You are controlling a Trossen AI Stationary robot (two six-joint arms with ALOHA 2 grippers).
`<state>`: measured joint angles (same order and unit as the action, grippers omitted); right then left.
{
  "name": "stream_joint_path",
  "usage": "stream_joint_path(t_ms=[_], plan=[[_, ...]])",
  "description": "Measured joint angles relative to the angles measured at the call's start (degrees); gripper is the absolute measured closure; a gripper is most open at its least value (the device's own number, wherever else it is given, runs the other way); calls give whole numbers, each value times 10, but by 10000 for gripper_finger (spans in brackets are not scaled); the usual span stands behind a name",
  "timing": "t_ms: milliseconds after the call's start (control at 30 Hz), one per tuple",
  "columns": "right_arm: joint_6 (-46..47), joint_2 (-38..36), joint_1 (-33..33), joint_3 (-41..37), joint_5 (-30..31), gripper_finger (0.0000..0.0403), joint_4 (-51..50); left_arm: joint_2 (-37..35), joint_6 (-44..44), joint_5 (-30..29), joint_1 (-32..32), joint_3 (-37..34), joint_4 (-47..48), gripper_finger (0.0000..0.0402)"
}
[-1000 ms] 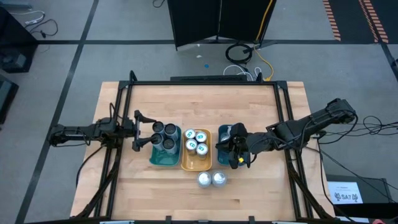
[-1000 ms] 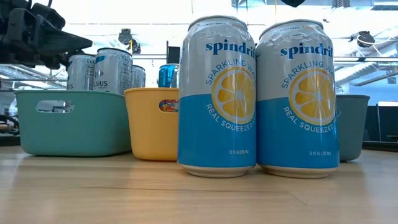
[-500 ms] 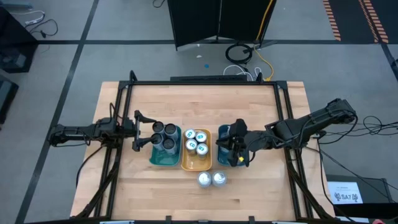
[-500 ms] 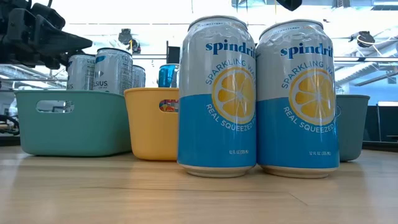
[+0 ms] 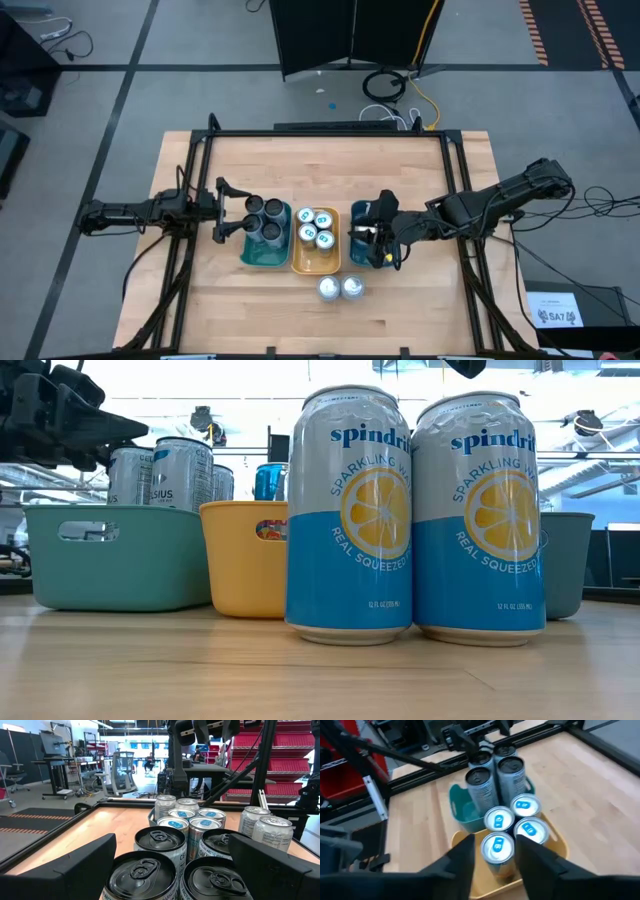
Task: Sort soda cans
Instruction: Put the right silver can into the dark green bin
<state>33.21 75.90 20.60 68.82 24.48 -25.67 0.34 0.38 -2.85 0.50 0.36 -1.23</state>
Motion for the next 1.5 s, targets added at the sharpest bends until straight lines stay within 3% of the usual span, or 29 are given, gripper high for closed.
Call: stream_joint_path(t_ms=[500,867,967,1067,1233,1500], plan=[[-26,-30,-12,0,79,15,-25,0,0,0,0,0,0,11],[-26,-88,-21,0,81,20,-56,0,0,0,0,0,0,11],[-24,-90,-21,0,52,20,-83,0,0,0,0,0,0,11],[-20,-86,-22,0,-30,21,-127,0,0,0,0,0,0,11],[-14,-52,10,0,-137,22,-180,0,0,0,0,0,0,11],[-172,69,88,0,-137,22,-127,0,0,0,0,0,0,11]])
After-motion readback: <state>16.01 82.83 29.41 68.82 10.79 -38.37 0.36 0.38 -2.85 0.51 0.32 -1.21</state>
